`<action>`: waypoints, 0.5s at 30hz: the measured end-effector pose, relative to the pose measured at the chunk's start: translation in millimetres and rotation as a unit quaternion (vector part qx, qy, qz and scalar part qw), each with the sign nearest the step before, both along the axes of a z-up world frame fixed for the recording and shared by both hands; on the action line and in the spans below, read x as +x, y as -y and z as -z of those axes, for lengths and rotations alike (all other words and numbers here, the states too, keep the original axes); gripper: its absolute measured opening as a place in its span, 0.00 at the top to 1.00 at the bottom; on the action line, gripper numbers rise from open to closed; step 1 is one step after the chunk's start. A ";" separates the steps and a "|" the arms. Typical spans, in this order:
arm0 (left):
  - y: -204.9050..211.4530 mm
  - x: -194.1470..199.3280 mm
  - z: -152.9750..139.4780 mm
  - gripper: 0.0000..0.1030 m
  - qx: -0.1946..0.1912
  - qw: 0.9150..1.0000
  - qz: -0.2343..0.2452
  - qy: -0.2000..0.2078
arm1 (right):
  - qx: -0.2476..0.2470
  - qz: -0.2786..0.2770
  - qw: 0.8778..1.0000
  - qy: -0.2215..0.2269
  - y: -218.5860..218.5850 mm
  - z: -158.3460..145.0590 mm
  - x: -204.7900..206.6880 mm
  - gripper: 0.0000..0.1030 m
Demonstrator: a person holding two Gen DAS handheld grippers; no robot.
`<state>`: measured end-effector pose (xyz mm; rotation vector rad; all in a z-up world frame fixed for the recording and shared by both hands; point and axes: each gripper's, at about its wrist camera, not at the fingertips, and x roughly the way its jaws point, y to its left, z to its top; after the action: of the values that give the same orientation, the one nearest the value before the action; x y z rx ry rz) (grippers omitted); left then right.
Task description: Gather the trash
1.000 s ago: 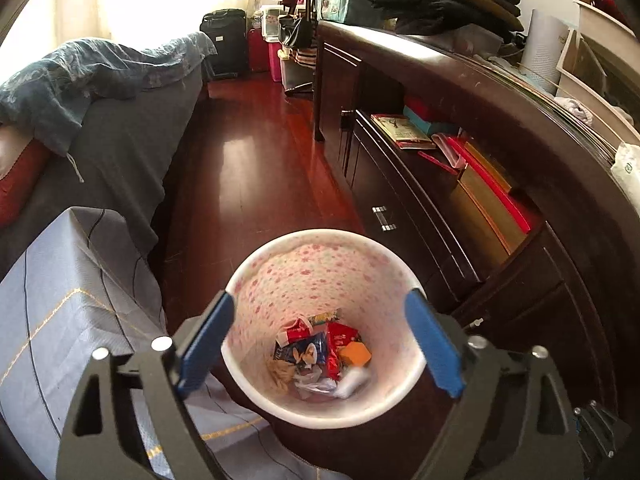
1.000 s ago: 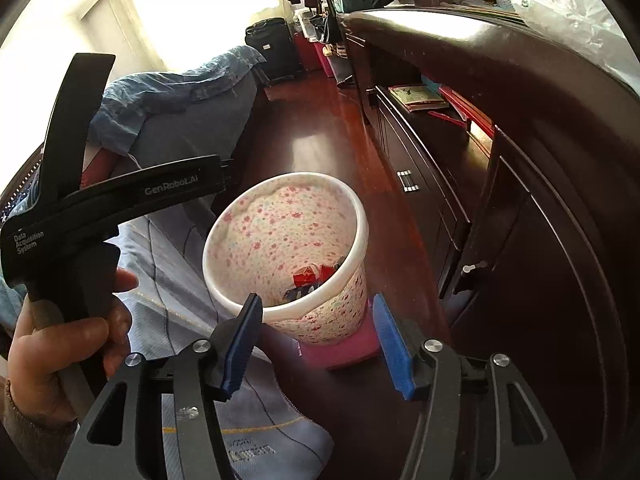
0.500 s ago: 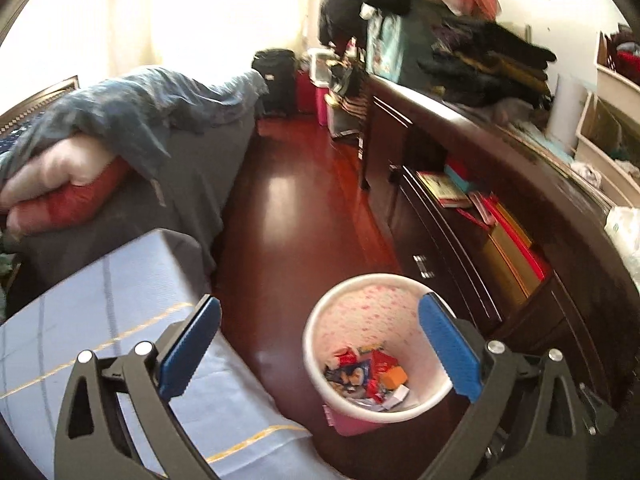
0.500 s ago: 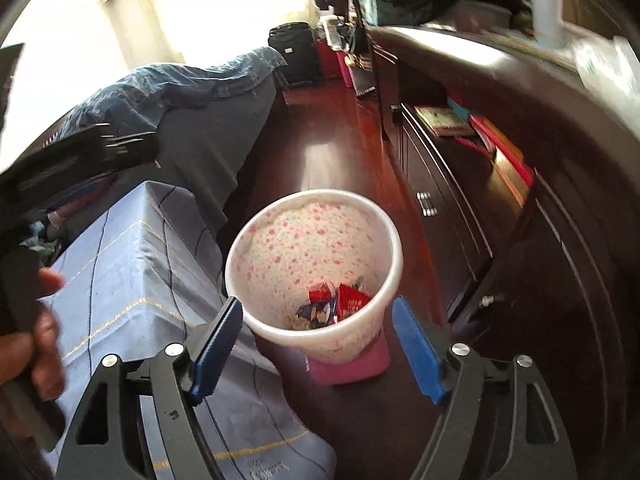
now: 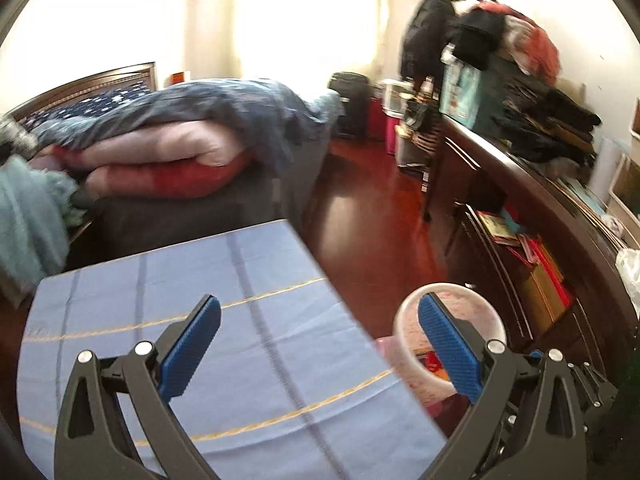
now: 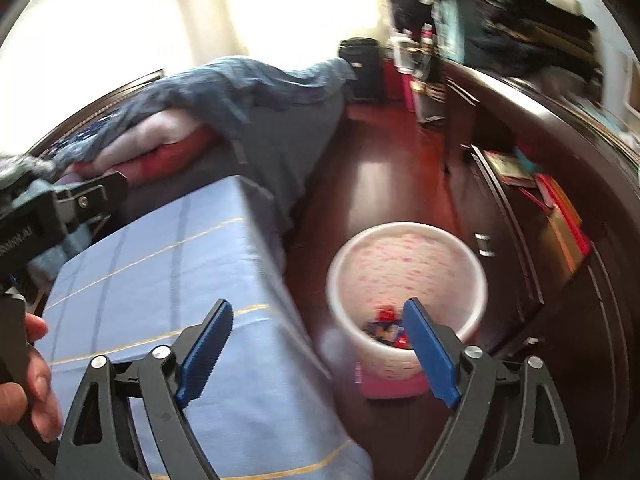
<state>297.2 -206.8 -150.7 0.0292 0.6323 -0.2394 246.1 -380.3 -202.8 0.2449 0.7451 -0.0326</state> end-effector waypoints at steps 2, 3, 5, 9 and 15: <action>-24.7 -9.3 -4.3 0.04 -0.006 1.000 -0.024 0.003 | 0.000 -0.018 1.000 0.005 -18.2 -5.0 -2.2 0.10; -39.1 -15.0 -6.4 0.04 -0.009 0.999 -0.039 0.003 | 0.000 -0.028 1.000 0.008 -29.1 -8.1 -3.4 0.09; -62.9 -25.5 -9.8 0.04 -0.014 0.998 -0.062 0.002 | 0.000 -0.040 0.999 0.013 -49.4 -14.0 -7.5 0.07; -116.1 -60.8 -24.6 0.04 -0.027 0.993 -0.118 0.009 | -0.022 -0.046 0.998 0.023 -87.9 -29.4 -24.2 0.04; -177.4 -136.6 -62.8 0.04 -0.032 0.980 -0.189 0.051 | -0.060 -0.075 0.990 0.103 -142.4 -82.6 -81.1 0.04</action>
<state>160.6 -29.3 -87.9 -0.1388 0.5170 0.1087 165.0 -237.9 -120.1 0.0747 0.5527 0.0879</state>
